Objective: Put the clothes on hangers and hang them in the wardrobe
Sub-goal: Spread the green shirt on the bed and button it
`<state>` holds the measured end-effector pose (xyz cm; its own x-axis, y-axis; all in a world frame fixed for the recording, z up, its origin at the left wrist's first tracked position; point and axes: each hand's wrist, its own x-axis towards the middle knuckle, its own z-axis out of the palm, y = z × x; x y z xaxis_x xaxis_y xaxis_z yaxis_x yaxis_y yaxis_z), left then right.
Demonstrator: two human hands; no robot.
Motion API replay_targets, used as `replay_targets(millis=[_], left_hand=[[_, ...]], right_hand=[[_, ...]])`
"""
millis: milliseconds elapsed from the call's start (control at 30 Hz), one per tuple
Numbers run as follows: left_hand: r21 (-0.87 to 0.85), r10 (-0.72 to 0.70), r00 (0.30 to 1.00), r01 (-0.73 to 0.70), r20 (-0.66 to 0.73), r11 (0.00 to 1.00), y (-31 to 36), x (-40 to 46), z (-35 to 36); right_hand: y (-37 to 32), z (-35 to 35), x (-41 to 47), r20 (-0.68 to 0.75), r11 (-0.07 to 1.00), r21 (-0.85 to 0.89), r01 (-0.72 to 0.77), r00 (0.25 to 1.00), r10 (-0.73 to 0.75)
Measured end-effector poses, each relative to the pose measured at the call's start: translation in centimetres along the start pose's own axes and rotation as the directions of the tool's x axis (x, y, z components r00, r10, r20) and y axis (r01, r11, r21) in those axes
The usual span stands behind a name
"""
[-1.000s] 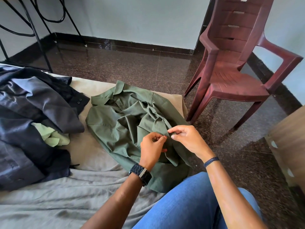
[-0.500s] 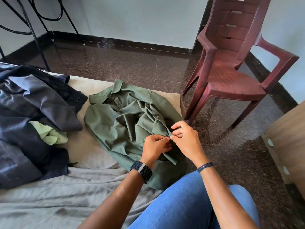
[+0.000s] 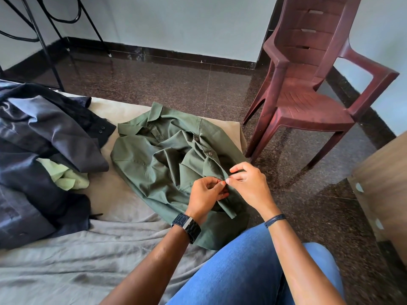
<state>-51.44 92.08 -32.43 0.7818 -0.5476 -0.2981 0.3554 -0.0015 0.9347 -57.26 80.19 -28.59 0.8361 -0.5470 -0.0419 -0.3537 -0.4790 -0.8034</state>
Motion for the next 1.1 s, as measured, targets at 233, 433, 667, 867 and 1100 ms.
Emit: replay_targets(millis=[233,433,667,867,1100], left_hand=[[0.026,-0.024,0.997,0.026,-0.074,0.999,-0.2,0.1,0.2],[0.054,-0.020,0.994,0.026,-0.108,0.998,-0.1,0.4,0.5],[0.065,-0.027,0.999,0.029,-0.033,0.997,0.5,0.4,0.1],[0.207,0.041,0.999,-0.036,-0.023,0.978,0.3,0.5,0.1],[0.140,0.084,0.993,-0.071,-0.089,0.988,-0.1,1.0,0.2]], right_hand=[[0.6,0.3,-0.1,0.056,0.968,0.233,-0.092,0.995,0.081],[0.7,0.4,-0.3,0.084,0.907,0.395,-0.142,0.989,0.118],[1.3,1.3,-0.3,-0.029,0.946,0.314,-0.082,0.995,0.096],[1.2,1.4,-0.7,-0.086,0.985,0.172,0.012,0.996,0.003],[0.7,2.1,-1.4,-0.178,0.985,0.055,0.164,0.972,-0.152]])
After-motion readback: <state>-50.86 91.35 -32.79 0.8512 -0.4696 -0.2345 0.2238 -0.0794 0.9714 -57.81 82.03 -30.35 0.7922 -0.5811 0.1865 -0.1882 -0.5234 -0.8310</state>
